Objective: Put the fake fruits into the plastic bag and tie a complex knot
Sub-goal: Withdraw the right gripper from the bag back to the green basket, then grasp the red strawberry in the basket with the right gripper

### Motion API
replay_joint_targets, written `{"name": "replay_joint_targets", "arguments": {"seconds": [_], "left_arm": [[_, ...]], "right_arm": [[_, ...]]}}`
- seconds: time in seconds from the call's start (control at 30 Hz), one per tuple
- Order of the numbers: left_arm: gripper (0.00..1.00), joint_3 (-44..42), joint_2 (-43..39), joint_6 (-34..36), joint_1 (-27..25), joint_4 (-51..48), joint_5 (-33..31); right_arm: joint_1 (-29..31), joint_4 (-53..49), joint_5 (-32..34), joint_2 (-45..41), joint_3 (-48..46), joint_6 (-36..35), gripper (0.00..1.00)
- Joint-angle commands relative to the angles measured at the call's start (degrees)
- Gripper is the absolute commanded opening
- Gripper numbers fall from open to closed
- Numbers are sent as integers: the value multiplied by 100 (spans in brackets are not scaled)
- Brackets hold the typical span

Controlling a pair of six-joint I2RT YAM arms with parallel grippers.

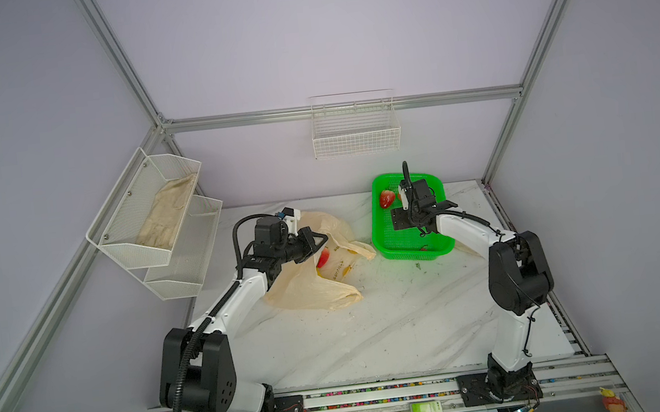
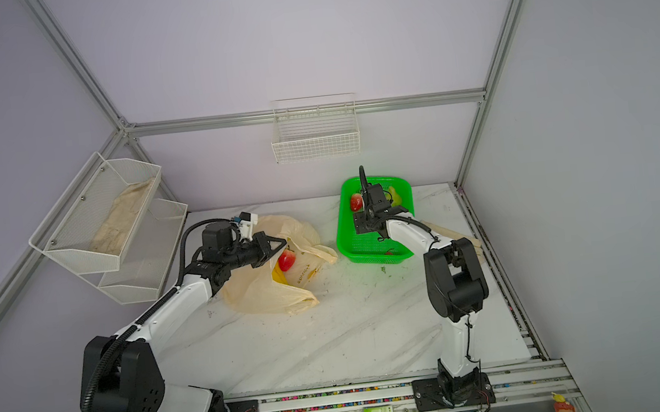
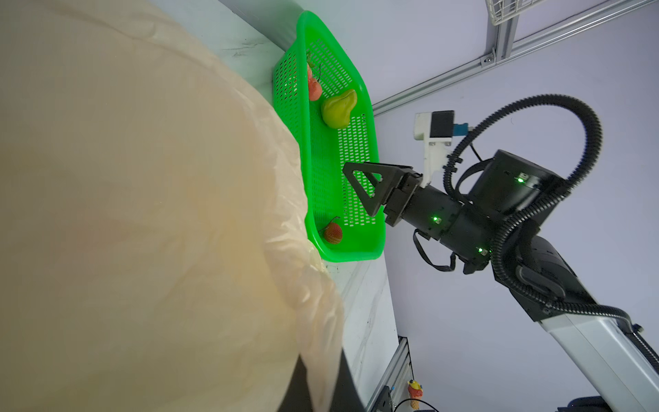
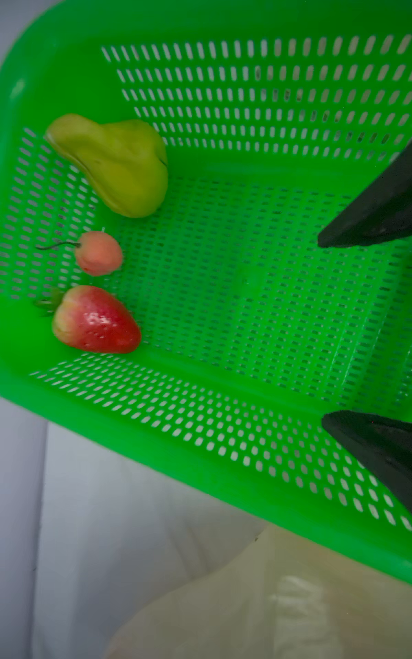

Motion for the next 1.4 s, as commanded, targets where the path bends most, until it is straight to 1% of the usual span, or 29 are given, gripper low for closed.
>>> {"name": "replay_joint_targets", "arguments": {"seconds": [0.0, 0.1, 0.2, 0.37, 0.5, 0.57, 0.63, 0.77, 0.83, 0.87, 1.03, 1.17, 1.37], "left_arm": [[0, 71, -21, 49, 45, 157, 149], [0, 66, -30, 51, 44, 166, 166], [0, 62, -30, 18, 45, 179, 205], [0, 28, -47, -33, 43, 243, 242], [0, -2, -41, -89, 40, 312, 262], [0, -16, -42, -131, 45, 350, 293], [0, -42, -47, -168, 45, 401, 308], [0, -105, -71, -222, 45, 508, 312], [0, -113, -65, -206, 45, 507, 302], [0, -113, -64, -188, 45, 509, 295], [0, -69, -74, 68, 71, 287, 119], [0, -57, -23, -42, 71, 350, 265], [0, -95, -91, -108, 79, 447, 308]], "right_arm": [[23, -1193, 585, 76, 246, -140, 76], [29, -1353, 961, 4, 229, -42, 79], [5, -1556, 1127, 76, 343, 6, 80], [-54, -1869, 1153, 305, 349, 151, 78], [-204, -2016, 927, 319, 320, 489, 75], [-274, -2012, 565, 291, 290, 599, 74], [-311, -2120, 517, 330, 315, 736, 73], [-341, -2414, 371, 445, 445, 681, 72], [-398, -2405, 287, 473, 451, 652, 73], [-427, -2455, 284, 507, 477, 731, 72], [-500, -2401, -67, 520, 369, 886, 70], [-507, -2549, -97, 558, 296, 995, 67], [-502, -2652, -121, 717, 245, 1010, 67]]}}
